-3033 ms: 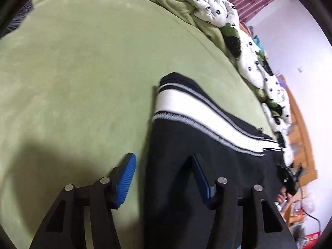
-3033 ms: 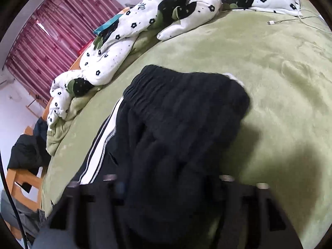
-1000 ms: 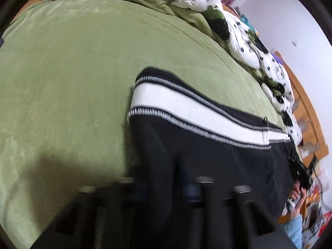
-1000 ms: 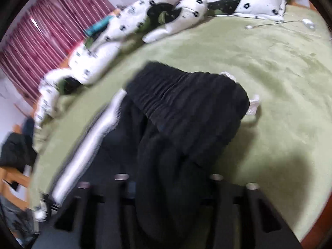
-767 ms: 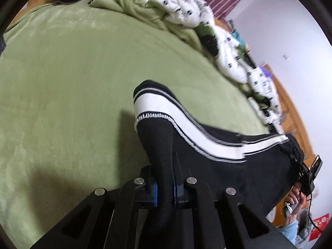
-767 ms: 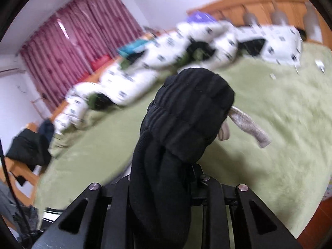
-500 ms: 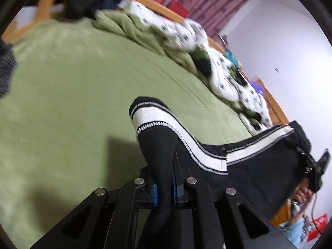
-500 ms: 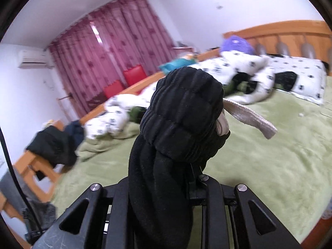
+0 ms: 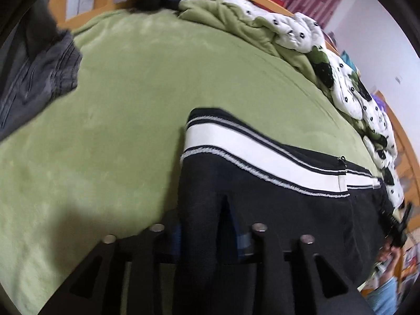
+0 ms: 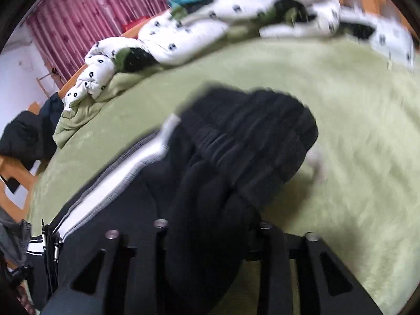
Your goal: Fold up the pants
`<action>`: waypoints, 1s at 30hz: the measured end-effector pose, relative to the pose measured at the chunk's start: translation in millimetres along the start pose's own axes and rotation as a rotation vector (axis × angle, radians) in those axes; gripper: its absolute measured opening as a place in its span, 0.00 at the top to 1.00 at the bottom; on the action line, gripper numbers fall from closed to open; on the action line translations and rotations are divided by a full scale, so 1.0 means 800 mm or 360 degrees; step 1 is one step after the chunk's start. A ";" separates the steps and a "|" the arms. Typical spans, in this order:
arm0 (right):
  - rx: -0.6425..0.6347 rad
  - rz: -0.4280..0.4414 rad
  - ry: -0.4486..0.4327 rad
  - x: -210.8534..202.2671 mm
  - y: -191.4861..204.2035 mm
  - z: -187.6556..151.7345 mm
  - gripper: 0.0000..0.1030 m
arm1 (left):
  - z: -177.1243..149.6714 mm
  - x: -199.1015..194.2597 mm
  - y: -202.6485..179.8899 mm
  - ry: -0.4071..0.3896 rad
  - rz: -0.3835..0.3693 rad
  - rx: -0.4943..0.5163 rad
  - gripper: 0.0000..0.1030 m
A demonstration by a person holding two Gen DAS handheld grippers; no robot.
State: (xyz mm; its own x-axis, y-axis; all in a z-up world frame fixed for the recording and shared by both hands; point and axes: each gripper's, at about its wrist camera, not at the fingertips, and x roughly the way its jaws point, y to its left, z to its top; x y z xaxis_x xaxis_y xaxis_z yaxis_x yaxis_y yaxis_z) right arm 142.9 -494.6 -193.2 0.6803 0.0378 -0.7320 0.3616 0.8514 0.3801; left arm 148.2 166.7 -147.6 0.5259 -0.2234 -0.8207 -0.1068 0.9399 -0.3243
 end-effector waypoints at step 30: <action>-0.0556 -0.0073 -0.0080 -0.179 0.028 -0.149 0.49 | -0.087 -0.140 -0.292 -0.0406 0.0019 0.0543 0.86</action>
State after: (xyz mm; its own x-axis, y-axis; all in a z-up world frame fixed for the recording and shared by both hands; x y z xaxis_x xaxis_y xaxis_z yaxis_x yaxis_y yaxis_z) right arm -22.3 -418.6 -147.2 0.7021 -0.0232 -0.7117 0.1589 0.9794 0.1248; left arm 55.6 -45.6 -12.3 0.7227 -0.1813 -0.6670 0.1489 0.9832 -0.1059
